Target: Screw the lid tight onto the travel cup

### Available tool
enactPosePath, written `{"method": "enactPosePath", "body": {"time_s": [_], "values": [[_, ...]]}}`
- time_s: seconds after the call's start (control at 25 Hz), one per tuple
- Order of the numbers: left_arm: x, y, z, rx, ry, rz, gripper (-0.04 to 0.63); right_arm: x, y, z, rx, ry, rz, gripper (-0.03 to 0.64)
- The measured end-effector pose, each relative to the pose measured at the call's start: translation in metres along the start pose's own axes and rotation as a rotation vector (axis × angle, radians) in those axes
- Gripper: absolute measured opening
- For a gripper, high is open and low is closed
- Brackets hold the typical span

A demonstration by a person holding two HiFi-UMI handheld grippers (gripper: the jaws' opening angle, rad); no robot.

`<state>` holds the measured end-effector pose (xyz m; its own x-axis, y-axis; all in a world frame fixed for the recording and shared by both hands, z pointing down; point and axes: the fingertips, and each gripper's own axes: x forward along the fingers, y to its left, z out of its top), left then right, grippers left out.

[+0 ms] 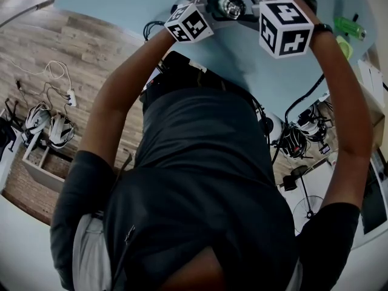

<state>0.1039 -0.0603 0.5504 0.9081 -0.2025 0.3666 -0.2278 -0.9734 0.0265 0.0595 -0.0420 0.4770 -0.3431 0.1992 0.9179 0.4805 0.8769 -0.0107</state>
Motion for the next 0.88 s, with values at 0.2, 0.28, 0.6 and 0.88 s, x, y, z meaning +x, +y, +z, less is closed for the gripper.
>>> {"method": "enactPosePath", "body": {"time_s": [0.2,0.28,0.6,0.88], "values": [[-0.001,-0.001,-0.001,0.001,0.003,0.003,0.43,-0.001,-0.006,0.001,0.314,-0.101,-0.183,0.229],[-0.001,-0.001,-0.001,0.0,0.004,0.005,0.43,-0.003,-0.01,-0.001,0.498,-0.147,-0.293,0.229],[-0.001,-0.003,-0.001,0.016,0.019,0.023,0.431,-0.009,-0.015,-0.004,1.09,-0.247,-0.742,0.227],[0.002,-0.002,-0.001,0.023,0.024,0.013,0.431,-0.012,-0.016,-0.008,1.118,-0.251,-0.753,0.227]]}}
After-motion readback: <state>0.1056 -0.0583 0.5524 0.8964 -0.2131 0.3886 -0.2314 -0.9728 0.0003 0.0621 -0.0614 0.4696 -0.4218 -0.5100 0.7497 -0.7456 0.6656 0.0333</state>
